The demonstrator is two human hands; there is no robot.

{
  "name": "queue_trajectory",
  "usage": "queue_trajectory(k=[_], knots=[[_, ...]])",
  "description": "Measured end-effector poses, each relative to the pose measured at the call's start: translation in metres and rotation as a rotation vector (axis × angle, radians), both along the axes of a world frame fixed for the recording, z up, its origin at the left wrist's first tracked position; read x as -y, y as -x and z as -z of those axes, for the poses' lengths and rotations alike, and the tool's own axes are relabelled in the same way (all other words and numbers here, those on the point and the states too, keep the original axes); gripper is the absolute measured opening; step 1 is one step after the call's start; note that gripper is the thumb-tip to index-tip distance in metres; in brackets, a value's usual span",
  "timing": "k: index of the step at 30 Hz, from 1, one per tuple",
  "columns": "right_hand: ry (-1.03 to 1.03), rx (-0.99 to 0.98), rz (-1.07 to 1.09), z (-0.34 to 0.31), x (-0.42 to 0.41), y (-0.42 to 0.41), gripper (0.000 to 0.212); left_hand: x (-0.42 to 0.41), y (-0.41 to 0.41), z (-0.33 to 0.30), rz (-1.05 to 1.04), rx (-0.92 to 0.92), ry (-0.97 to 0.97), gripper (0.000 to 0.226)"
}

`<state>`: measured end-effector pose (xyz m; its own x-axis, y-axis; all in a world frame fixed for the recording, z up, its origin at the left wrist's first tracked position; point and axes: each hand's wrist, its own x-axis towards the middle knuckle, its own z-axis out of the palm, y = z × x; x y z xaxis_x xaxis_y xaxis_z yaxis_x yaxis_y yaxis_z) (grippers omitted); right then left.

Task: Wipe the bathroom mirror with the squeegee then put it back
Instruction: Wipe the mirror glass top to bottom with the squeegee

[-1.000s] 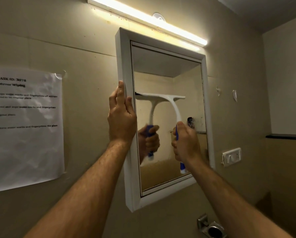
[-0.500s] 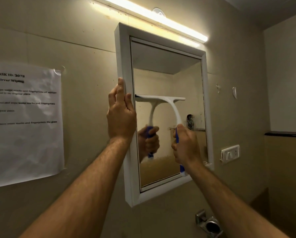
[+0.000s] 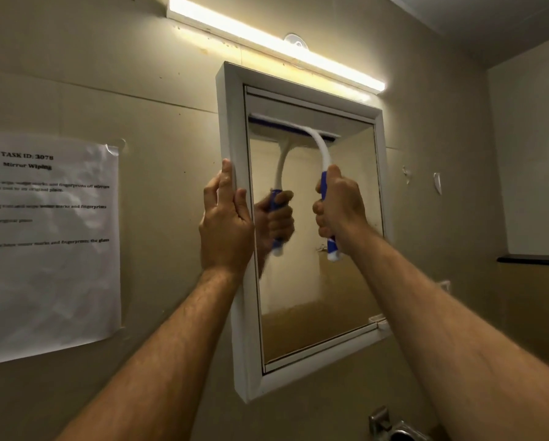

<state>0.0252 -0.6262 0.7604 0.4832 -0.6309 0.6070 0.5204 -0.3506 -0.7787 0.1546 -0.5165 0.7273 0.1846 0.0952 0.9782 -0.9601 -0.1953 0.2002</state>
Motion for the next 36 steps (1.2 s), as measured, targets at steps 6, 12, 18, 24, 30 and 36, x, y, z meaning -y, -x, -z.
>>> queue_trajectory(k=[6,12,18,24,30,36], knots=[[0.028,-0.025,0.016,0.033,0.007,0.008,0.036,0.001,0.003,0.0,0.016,-0.005,0.025,0.049],[0.014,0.002,-0.031,0.013,0.002,0.007,0.037,0.003,0.0,0.001,0.021,0.003,0.024,0.049],[0.023,-0.015,0.018,0.076,0.009,-0.009,0.039,0.006,0.001,0.005,0.045,-0.026,0.051,0.048],[0.036,-0.05,-0.002,0.106,0.011,0.001,0.045,0.01,0.003,0.022,0.126,-0.041,0.115,0.045],[0.007,-0.017,-0.121,0.071,0.01,0.007,0.04,0.01,-0.001,0.029,0.159,-0.038,0.099,0.047],[-0.058,-0.112,-0.103,0.135,0.007,0.01,0.044,0.01,0.002,0.04,0.175,-0.055,0.1,0.047]])
